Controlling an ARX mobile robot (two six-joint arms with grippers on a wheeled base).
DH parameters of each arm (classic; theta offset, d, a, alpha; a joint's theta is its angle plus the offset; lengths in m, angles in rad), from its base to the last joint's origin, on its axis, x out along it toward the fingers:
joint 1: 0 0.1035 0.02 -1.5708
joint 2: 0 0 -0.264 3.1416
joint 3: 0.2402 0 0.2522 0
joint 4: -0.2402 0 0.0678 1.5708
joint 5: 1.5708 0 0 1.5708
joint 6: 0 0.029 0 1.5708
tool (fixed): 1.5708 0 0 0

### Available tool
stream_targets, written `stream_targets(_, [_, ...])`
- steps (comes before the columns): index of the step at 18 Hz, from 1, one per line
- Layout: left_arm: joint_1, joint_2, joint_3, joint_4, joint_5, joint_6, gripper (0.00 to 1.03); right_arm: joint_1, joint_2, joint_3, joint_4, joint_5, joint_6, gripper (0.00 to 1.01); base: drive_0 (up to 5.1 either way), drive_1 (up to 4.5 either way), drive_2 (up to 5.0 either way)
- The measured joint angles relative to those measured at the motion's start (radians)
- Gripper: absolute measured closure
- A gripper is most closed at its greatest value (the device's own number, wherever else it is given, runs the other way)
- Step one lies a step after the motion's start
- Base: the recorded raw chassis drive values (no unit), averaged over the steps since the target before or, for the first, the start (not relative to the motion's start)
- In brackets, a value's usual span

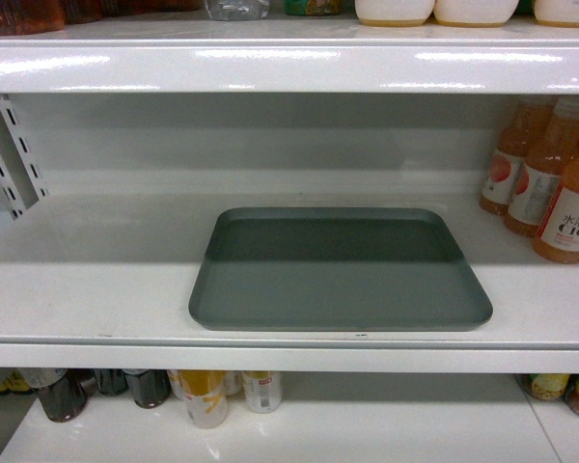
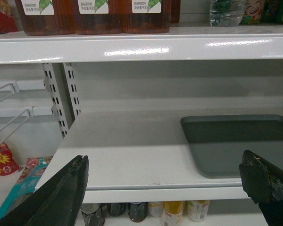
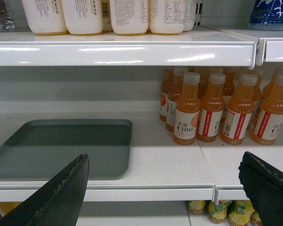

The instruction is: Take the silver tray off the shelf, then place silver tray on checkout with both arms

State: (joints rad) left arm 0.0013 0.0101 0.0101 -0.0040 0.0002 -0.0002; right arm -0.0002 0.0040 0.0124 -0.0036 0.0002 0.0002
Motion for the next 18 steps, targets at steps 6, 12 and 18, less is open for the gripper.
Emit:
stream_targets(6, [0.000, 0.000, 0.000, 0.000, 0.000, 0.000, 0.05, 0.000, 0.000, 0.000, 0.000, 0.000, 0.000, 0.03, 0.0, 0.00, 0.0])
stream_targets(12, [0.000, 0.000, 0.000, 0.000, 0.000, 0.000, 0.05, 0.000, 0.000, 0.000, 0.000, 0.000, 0.000, 0.03, 0.0, 0.00, 0.0])
stream_targets(18, [0.000, 0.000, 0.000, 0.000, 0.000, 0.000, 0.05, 0.000, 0.000, 0.000, 0.000, 0.000, 0.000, 0.03, 0.0, 0.00, 0.0])
